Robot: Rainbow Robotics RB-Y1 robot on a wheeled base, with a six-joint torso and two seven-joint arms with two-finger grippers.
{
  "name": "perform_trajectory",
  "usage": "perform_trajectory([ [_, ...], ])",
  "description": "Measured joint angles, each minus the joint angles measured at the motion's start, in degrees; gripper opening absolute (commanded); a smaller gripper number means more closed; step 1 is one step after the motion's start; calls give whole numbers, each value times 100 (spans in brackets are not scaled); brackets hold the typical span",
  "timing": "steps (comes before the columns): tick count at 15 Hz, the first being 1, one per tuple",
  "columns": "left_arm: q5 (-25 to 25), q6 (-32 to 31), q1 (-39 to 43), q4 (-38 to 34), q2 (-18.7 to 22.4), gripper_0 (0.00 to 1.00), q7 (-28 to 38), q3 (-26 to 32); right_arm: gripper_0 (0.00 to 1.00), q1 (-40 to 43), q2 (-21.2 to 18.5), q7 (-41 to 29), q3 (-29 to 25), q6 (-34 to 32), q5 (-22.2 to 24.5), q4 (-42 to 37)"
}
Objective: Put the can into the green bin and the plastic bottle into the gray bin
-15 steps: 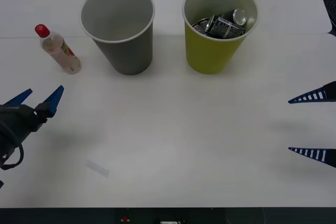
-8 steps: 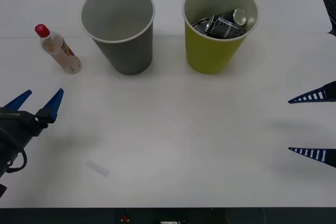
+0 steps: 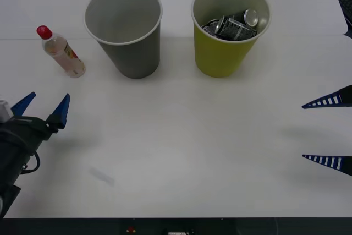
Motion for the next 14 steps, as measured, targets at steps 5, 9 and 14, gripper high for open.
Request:
perform_trajectory([
  [5, 14, 5, -1016, 1256, -652, 100, 1, -485, 100, 0, 0, 0, 0, 0, 0, 0],
  [9, 156, -17, -1603, 1974, -1154, 100, 2, -673, 100, 0, 0, 0, 0, 0, 0, 0],
  [14, 408, -212, -2231, 2749, -1581, 100, 3, -866, 100, 0, 0, 0, 0, 0, 0, 0],
])
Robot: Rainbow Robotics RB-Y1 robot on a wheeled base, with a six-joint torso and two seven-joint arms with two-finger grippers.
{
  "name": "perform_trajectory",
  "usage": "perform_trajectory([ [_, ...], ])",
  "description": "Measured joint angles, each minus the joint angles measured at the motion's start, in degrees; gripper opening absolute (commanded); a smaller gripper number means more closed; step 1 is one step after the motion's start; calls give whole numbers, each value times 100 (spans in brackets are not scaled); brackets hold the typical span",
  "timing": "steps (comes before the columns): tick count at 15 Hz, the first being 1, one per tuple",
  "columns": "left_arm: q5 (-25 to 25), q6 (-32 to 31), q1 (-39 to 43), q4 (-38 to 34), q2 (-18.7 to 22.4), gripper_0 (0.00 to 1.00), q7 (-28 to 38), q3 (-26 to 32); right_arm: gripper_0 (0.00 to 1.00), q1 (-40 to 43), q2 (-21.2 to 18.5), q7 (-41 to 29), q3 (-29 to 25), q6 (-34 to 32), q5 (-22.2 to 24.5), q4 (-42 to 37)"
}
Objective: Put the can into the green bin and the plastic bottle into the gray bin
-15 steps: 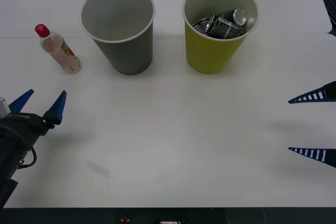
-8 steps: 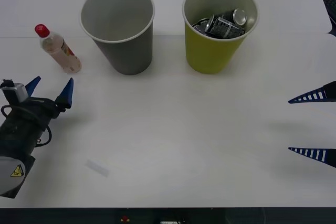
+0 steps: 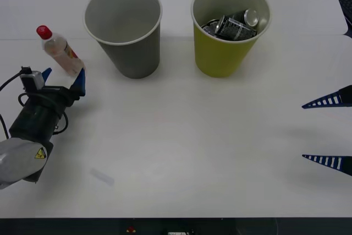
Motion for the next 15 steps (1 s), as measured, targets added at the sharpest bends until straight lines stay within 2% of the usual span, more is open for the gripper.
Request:
perform_trajectory([
  [3, 219, -193, -291, 352, -222, 100, 0, 37, 100, 0, 0, 0, 0, 0, 0, 0],
  [7, 282, -718, -546, 676, -463, 100, -8, 406, 100, 0, 0, 0, 0, 0, 0, 0],
  [15, 386, -1232, -1033, 1325, -749, 100, -51, 448, 100, 0, 0, 0, 0, 0, 0, 0],
])
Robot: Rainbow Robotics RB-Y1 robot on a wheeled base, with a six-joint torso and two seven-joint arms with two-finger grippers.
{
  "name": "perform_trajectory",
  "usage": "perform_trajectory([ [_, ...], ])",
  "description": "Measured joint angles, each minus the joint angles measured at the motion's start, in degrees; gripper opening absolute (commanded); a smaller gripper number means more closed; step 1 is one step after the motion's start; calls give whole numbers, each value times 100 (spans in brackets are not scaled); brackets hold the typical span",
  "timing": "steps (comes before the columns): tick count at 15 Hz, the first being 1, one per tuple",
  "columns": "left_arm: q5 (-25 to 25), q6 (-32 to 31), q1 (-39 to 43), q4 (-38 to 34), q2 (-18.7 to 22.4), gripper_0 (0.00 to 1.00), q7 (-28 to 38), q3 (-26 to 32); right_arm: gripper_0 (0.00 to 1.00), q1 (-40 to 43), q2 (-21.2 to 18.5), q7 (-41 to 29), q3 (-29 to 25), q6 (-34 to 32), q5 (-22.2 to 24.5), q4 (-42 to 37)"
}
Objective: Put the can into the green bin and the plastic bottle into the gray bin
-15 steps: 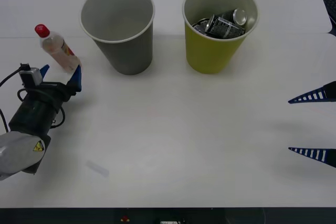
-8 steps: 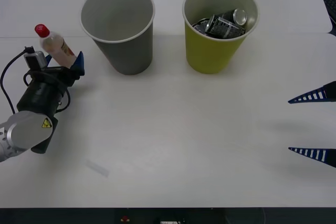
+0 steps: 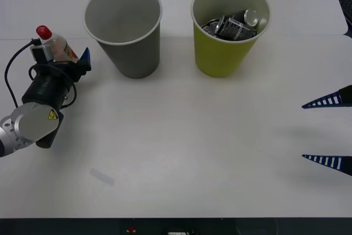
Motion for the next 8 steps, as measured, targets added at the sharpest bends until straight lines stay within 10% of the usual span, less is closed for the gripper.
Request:
perform_trajectory([
  [1, 26, -12, -6, 4, -1, 93, -55, 0, 100, 0, 0, 0, 0, 0, 0, 0],
  [3, 68, -30, -21, 11, -1, 7, -101, 0, 100, 0, 0, 0, 0, 0, 0, 0],
  [8, 116, -39, -28, 9, -1, 0, -129, 3, 100, 0, 0, 0, 0, 0, 0, 0],
])
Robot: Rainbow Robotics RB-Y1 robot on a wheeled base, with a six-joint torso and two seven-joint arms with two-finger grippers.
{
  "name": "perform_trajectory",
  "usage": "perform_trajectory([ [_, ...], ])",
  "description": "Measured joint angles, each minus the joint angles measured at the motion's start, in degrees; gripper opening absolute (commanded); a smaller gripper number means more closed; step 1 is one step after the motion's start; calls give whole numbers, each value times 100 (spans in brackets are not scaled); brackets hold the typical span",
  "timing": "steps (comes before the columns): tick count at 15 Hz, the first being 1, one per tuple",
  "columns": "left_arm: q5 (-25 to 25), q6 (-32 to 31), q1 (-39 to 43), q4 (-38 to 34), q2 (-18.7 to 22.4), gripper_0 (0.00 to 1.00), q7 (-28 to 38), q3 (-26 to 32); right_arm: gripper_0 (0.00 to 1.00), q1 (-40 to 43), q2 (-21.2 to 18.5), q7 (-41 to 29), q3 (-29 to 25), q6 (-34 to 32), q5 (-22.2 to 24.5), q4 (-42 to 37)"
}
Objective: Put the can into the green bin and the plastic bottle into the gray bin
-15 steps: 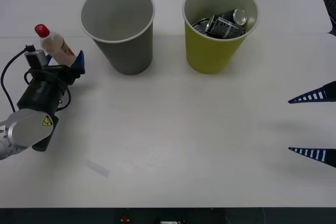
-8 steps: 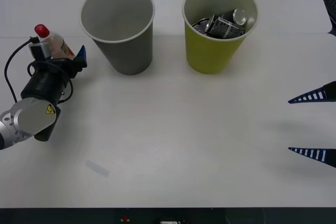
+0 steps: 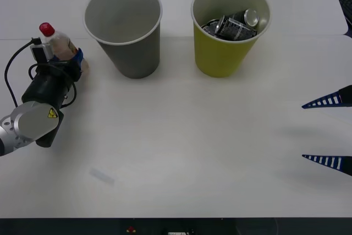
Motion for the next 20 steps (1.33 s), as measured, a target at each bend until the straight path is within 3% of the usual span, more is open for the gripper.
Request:
perform_trajectory([
  [10, -383, -303, 112, -398, 243, 0, 42, 204, 100, 0, 0, 0, 0, 0, 0, 0],
  [14, -1167, -1164, 697, -1044, 422, 0, 99, 1315, 100, 0, 0, 0, 0, 0, 0, 0],
  [20, -1795, -2388, 1408, -1878, 616, 0, 16, 2698, 100, 0, 0, 0, 0, 0, 0, 0],
])
